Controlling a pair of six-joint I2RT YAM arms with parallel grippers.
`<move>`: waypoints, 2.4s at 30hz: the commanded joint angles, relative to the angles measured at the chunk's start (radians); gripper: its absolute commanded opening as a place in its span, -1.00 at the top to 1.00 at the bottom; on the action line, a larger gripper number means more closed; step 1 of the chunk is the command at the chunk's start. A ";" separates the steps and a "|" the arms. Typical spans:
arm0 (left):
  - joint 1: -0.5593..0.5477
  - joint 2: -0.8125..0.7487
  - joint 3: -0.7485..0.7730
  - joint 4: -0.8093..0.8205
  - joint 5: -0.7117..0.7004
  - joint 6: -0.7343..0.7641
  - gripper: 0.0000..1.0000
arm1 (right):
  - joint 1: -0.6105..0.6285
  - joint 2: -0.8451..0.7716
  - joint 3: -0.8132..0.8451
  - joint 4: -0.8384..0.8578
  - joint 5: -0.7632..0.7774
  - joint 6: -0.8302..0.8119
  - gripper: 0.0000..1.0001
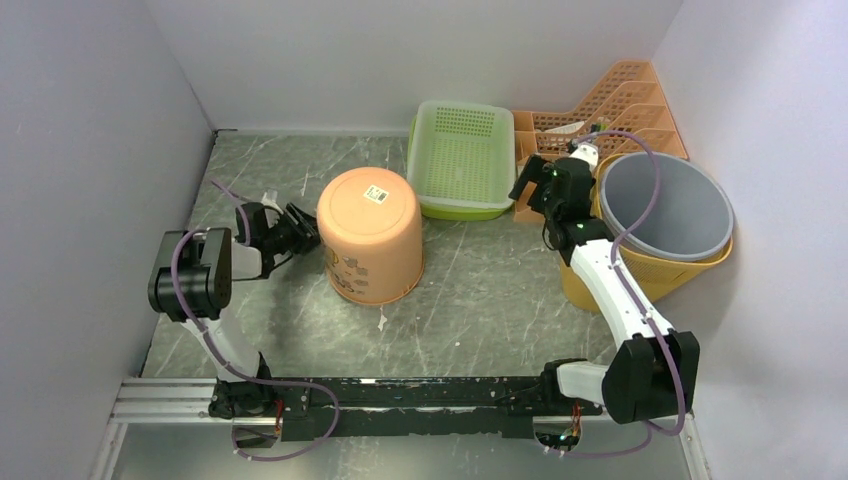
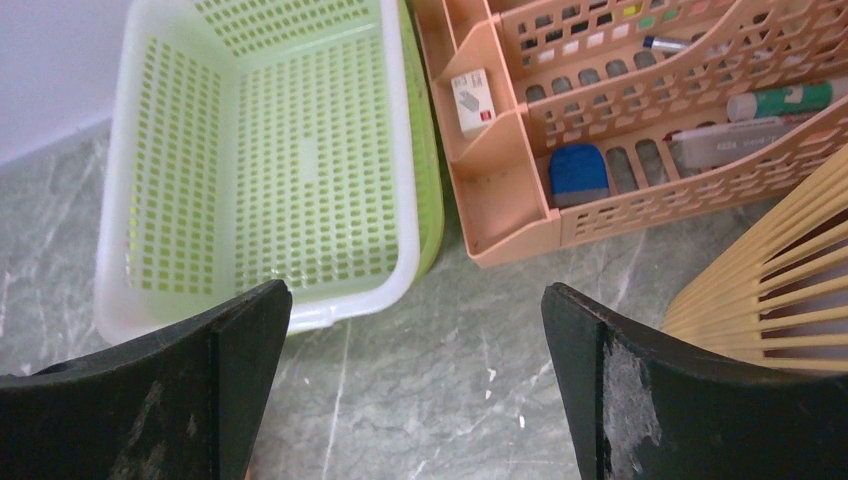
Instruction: Turn the large container upside down
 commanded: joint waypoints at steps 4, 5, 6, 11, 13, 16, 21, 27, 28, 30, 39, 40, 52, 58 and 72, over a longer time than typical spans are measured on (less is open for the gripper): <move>0.002 -0.226 0.167 -0.525 -0.297 0.281 -0.22 | 0.085 -0.023 -0.042 -0.014 -0.028 -0.024 -1.00; 0.002 -0.264 0.205 -0.596 -0.334 0.307 -0.22 | 0.120 -0.037 -0.048 -0.022 -0.008 -0.029 -1.00; 0.002 -0.298 0.246 -0.666 -0.363 0.335 -0.23 | 0.165 -0.052 -0.055 -0.030 0.015 -0.030 -1.00; 0.002 -0.410 0.463 -0.929 -0.410 0.433 -0.26 | 0.376 -0.091 -0.112 -0.072 0.052 0.002 -1.00; 0.002 -0.437 0.535 -0.984 -0.393 0.457 -0.25 | 0.451 -0.103 -0.153 -0.089 0.077 0.025 -1.00; 0.000 -0.480 0.609 -1.033 -0.401 0.480 -0.26 | 0.537 -0.115 -0.205 -0.122 0.122 0.061 -1.00; -0.006 -0.492 0.721 -1.127 -0.358 0.544 -0.26 | 0.678 -0.099 -0.262 -0.139 0.162 0.116 -1.00; -0.024 -0.577 0.712 -1.119 -0.345 0.595 -0.33 | 0.773 0.015 -0.281 -0.011 0.159 0.127 -1.00; -0.024 -0.589 0.708 -1.121 -0.342 0.604 -0.38 | 0.774 0.043 -0.275 0.009 0.162 0.125 -1.00; -0.024 -0.596 0.718 -1.144 -0.336 0.629 -0.41 | 0.774 0.100 -0.239 0.040 0.174 0.115 -1.00; -0.024 -0.705 0.682 -1.089 -0.261 0.634 -0.46 | 0.779 0.385 -0.032 0.117 0.170 0.050 -1.00; -0.024 -0.718 0.682 -1.079 -0.247 0.632 -0.47 | 0.779 0.412 0.001 0.122 0.165 0.046 -1.00; -0.026 -0.835 0.634 -0.998 -0.143 0.608 -0.49 | 0.788 0.985 0.720 0.107 0.066 -0.057 -1.00; -0.027 -0.852 0.583 -0.989 -0.128 0.612 -0.49 | 0.788 1.242 1.116 0.080 -0.034 -0.110 -1.00; -0.027 -0.853 0.551 -1.000 -0.126 0.629 -0.48 | 0.785 1.126 0.832 0.436 -0.037 -0.154 -1.00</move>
